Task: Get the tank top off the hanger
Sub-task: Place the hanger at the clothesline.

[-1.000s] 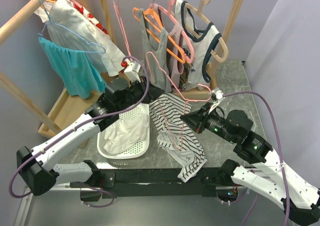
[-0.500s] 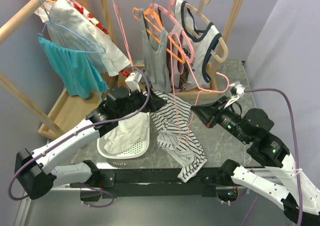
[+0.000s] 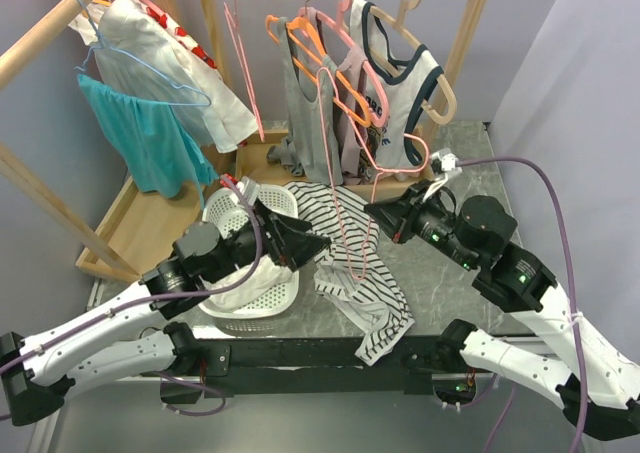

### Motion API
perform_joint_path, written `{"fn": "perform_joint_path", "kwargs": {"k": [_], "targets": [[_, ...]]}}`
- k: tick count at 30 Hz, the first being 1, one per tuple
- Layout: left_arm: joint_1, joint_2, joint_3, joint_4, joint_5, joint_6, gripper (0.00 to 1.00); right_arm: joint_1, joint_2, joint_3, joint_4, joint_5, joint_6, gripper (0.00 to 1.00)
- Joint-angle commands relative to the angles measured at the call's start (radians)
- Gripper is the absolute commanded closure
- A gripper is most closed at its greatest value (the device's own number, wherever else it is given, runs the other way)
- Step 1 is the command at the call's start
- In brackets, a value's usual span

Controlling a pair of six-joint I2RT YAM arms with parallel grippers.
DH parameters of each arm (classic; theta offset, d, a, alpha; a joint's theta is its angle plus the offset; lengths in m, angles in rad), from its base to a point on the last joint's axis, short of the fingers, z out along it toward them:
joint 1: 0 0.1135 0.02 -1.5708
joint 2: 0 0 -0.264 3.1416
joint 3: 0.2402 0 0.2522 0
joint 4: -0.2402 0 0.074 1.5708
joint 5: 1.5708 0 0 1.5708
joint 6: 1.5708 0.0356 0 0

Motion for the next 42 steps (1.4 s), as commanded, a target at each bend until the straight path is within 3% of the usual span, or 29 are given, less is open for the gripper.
{"fn": "perform_joint_path", "kwargs": {"k": [1, 6, 7, 10, 11, 17, 22, 33, 34, 35, 37, 38, 42], "targets": [[-0.096, 0.019, 0.007, 0.021, -0.056, 0.115, 0.01, 0.001, 0.027, 0.052, 0.065, -0.004, -0.015, 0.95], [-0.374, 0.128, 0.105, -0.12, -0.37, 0.26, 0.01, 0.002, 0.065, 0.071, 0.075, 0.04, 0.058, 1.0], [-0.414, 0.171, 0.138, -0.18, -0.512, 0.261, 0.01, 0.002, 0.07, 0.077, 0.076, 0.043, 0.072, 1.0], [-0.553, 0.255, 0.198, -0.273, -0.716, 0.241, 0.0, 0.016, 0.091, 0.091, 0.06, 0.083, 0.118, 1.0], [-0.602, 0.278, 0.215, -0.3, -0.848, 0.224, 0.01, 0.025, 0.094, 0.092, 0.059, 0.092, 0.133, 1.0], [-0.653, 0.387, 0.337, -0.569, -1.137, -0.008, 0.0, 0.08, 0.105, 0.091, 0.053, 0.16, 0.147, 1.0], [-0.653, 0.38, 0.354, -0.656, -1.248, -0.131, 0.0, 0.096, 0.096, 0.083, 0.052, 0.165, 0.141, 1.0], [-0.652, 0.35, 0.245, -0.197, -1.148, 0.25, 0.03, 0.096, 0.096, 0.088, 0.045, 0.137, 0.124, 1.0], [-0.652, 0.356, 0.245, -0.186, -1.151, 0.257, 0.06, 0.096, 0.097, 0.088, 0.045, 0.132, 0.126, 1.0], [-0.649, 0.361, 0.248, -0.194, -1.154, 0.259, 0.2, 0.096, 0.099, 0.091, 0.045, 0.129, 0.126, 1.0], [-0.646, 0.378, 0.257, -0.209, -1.157, 0.247, 0.31, 0.096, 0.093, 0.088, 0.049, 0.116, 0.13, 1.0], [-0.646, 0.381, 0.257, -0.214, -1.151, 0.247, 0.45, 0.096, 0.09, 0.085, 0.059, 0.108, 0.137, 1.0], [-0.646, 0.386, 0.255, -0.215, -1.145, 0.242, 0.6, 0.096, 0.102, 0.1, 0.053, 0.071, 0.143, 1.0]]}}
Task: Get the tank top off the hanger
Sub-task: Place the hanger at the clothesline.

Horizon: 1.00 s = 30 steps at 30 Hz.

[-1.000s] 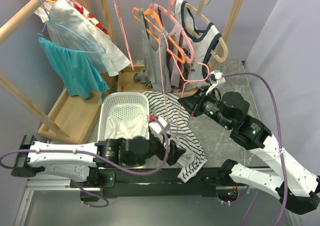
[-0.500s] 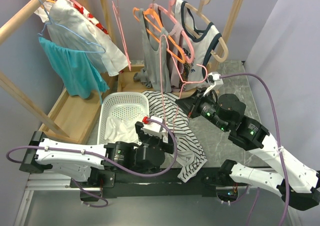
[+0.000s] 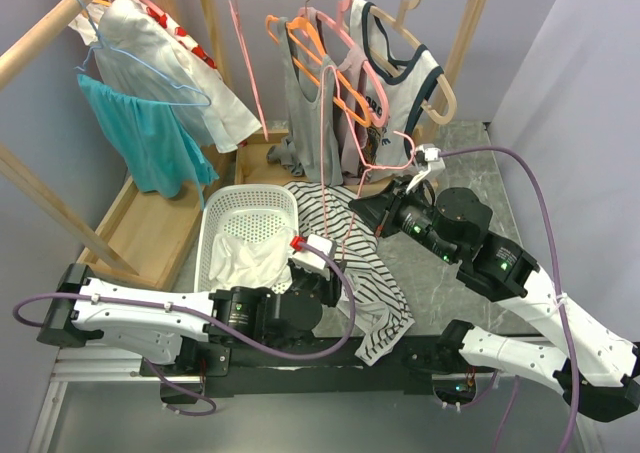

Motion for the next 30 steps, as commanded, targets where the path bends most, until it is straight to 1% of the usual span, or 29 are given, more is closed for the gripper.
{"fn": "perform_joint_path", "kwargs": {"k": [1, 4, 5, 6, 7, 8, 15, 20, 22, 23, 26, 27, 28, 29, 30], "targets": [[0.004, 0.004, 0.008, 0.03, -0.007, 0.016, 0.63, 0.008, 0.002, 0.058, 0.04, -0.055, 0.004, 1.0], [0.005, 0.002, 0.008, 0.019, -0.009, 0.012, 0.73, 0.008, 0.002, 0.056, 0.045, -0.078, 0.006, 1.0], [0.007, 0.001, 0.013, 0.013, -0.011, 0.003, 0.83, 0.008, 0.004, 0.056, 0.045, -0.085, 0.007, 1.0], [0.007, 0.001, 0.014, -0.001, -0.012, -0.002, 0.87, 0.009, 0.002, 0.059, 0.042, -0.089, 0.007, 1.0], [0.009, -0.001, 0.016, -0.009, -0.015, -0.005, 0.95, 0.008, 0.004, 0.062, 0.042, -0.09, 0.007, 1.0], [0.009, -0.001, 0.017, -0.016, -0.018, -0.011, 0.99, 0.009, 0.004, 0.062, 0.039, -0.092, 0.007, 1.0], [0.025, -0.025, 0.004, 0.011, 0.032, 0.015, 0.99, 0.009, 0.004, 0.068, 0.028, -0.113, 0.0, 1.0], [0.067, -0.073, -0.007, 0.023, 0.141, 0.004, 0.99, 0.008, 0.002, 0.079, 0.011, -0.135, -0.006, 0.96], [0.084, -0.113, -0.018, 0.023, 0.172, -0.005, 0.99, 0.008, -0.001, 0.085, 0.005, -0.141, -0.011, 0.96], [0.1, -0.126, -0.021, 0.01, 0.202, -0.02, 0.99, 0.008, -0.002, 0.088, -0.004, -0.147, -0.013, 0.99], [0.137, -0.176, -0.032, -0.003, 0.253, -0.048, 0.99, 0.009, 0.004, 0.11, -0.026, -0.173, -0.013, 1.0], [0.146, -0.197, -0.036, -0.003, 0.296, -0.053, 0.99, 0.008, 0.005, 0.116, -0.027, -0.187, -0.013, 1.0], [0.156, -0.208, -0.036, -0.006, 0.314, -0.057, 0.99, 0.008, 0.007, 0.114, -0.026, -0.199, -0.017, 1.0], [0.168, -0.217, -0.036, -0.013, 0.325, -0.079, 0.99, 0.008, 0.006, 0.114, -0.014, -0.21, -0.019, 0.95], [0.174, -0.232, -0.038, -0.018, 0.347, -0.085, 0.99, 0.008, 0.004, 0.108, -0.007, -0.23, -0.019, 0.93]]}}
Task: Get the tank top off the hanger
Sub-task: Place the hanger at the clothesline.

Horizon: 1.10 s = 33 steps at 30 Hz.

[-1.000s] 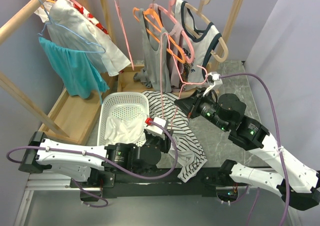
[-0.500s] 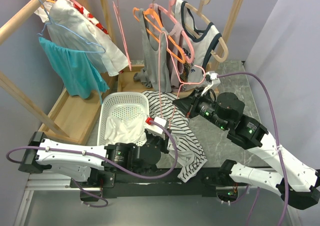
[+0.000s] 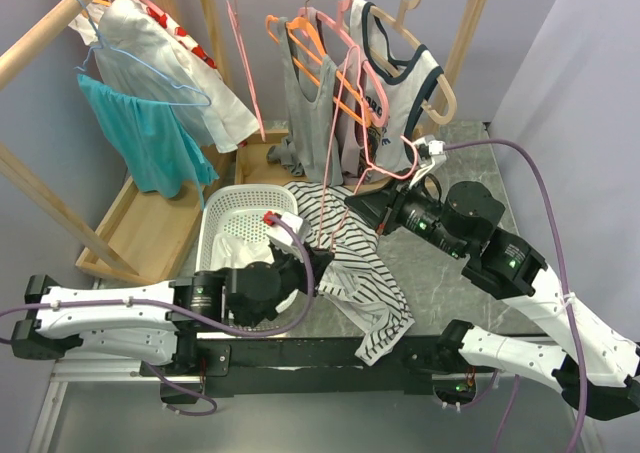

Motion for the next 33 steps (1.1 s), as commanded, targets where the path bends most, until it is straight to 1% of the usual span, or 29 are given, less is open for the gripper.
{"fn": "perform_joint_path", "kwargs": {"k": [1, 2, 4, 5, 9, 11, 15, 18, 19, 21, 24, 25, 26, 29, 32, 33], "targets": [[0.059, -0.065, -0.004, 0.007, 0.052, -0.067, 0.99, 0.009, -0.016, 0.033, -0.008, -0.125, 0.001, 0.91], [0.064, -0.07, -0.008, 0.006, 0.058, -0.081, 0.99, 0.009, -0.018, 0.03, -0.001, -0.126, 0.001, 0.89], [0.066, -0.077, -0.012, 0.006, 0.081, -0.092, 0.99, 0.009, -0.015, 0.027, 0.001, -0.134, -0.003, 0.88], [0.067, -0.079, -0.013, 0.003, 0.085, -0.107, 0.99, 0.01, -0.013, 0.029, 0.004, -0.142, -0.008, 0.86], [0.067, -0.086, -0.042, 0.015, 0.128, -0.159, 0.99, 0.009, 0.008, 0.049, 0.007, -0.191, -0.016, 0.87], [0.067, -0.097, -0.074, 0.05, 0.162, -0.181, 0.99, 0.009, 0.025, 0.058, 0.004, -0.215, -0.019, 0.87], [0.067, -0.103, -0.096, 0.064, 0.171, -0.212, 0.99, 0.009, 0.073, 0.076, -0.007, -0.243, -0.016, 0.87], [0.066, -0.099, -0.09, 0.079, 0.173, -0.21, 0.99, 0.01, 0.096, 0.082, -0.002, -0.231, -0.011, 0.86], [0.066, -0.094, -0.076, 0.075, 0.165, -0.209, 0.99, 0.009, 0.099, 0.083, 0.004, -0.226, -0.01, 0.82], [0.07, -0.091, -0.062, 0.076, 0.153, -0.202, 0.99, 0.01, 0.108, 0.087, 0.01, -0.22, -0.011, 0.81], [0.104, -0.093, -0.053, 0.084, 0.19, -0.213, 0.99, 0.01, 0.103, 0.092, 0.025, -0.214, -0.011, 0.73], [0.125, -0.096, -0.058, 0.088, 0.203, -0.224, 0.99, 0.009, 0.1, 0.092, 0.03, -0.214, -0.013, 0.65], [0.134, -0.099, -0.061, 0.088, 0.213, -0.233, 0.99, 0.009, 0.099, 0.09, 0.031, -0.212, -0.011, 0.65], [0.165, -0.109, -0.081, 0.11, 0.242, -0.25, 0.99, 0.01, 0.083, 0.079, 0.039, -0.206, -0.01, 0.55], [0.21, -0.123, -0.087, 0.124, 0.283, -0.256, 0.99, 0.01, 0.061, 0.066, 0.035, -0.206, -0.007, 0.52], [0.223, -0.123, -0.085, 0.127, 0.292, -0.253, 0.99, 0.01, 0.045, 0.061, 0.035, -0.203, -0.005, 0.48]]}}
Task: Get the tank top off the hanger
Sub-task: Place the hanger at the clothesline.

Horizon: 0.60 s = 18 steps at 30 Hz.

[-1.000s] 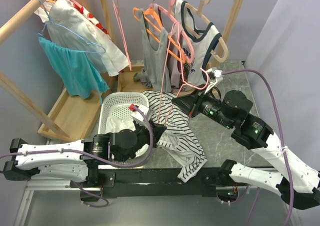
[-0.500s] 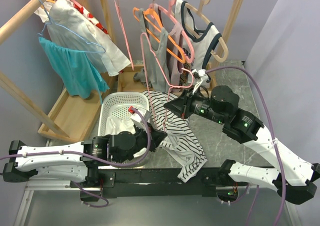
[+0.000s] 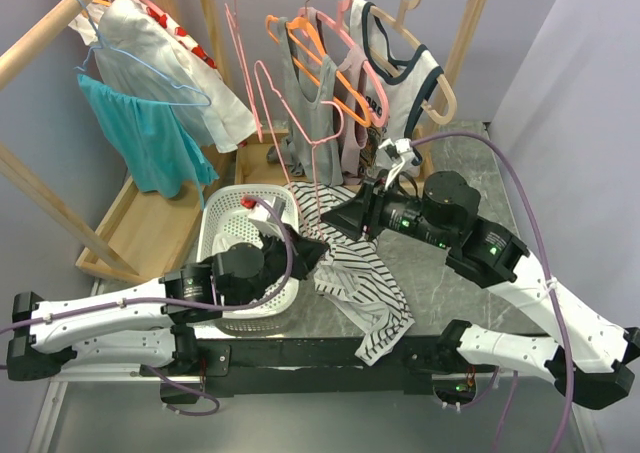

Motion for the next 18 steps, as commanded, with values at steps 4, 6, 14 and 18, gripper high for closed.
{"fn": "perform_joint_path", "kwargs": {"k": [4, 6, 14, 18], "targets": [[0.061, -0.029, 0.037, 0.141, 0.115, 0.051, 0.99, 0.007, -0.1, -0.011, 0.019, 0.033, 0.003, 0.48], [0.061, -0.022, 0.044, 0.163, 0.141, 0.074, 0.99, 0.006, -0.128, -0.017, 0.002, 0.047, -0.005, 0.47], [0.137, 0.035, 0.136, 0.106, 0.241, 0.047, 0.99, 0.006, -0.213, -0.011, -0.087, 0.149, -0.022, 0.46], [0.29, 0.03, 0.119, 0.126, 0.368, -0.01, 0.99, 0.006, -0.25, -0.007, -0.106, 0.203, -0.031, 0.44]]}}
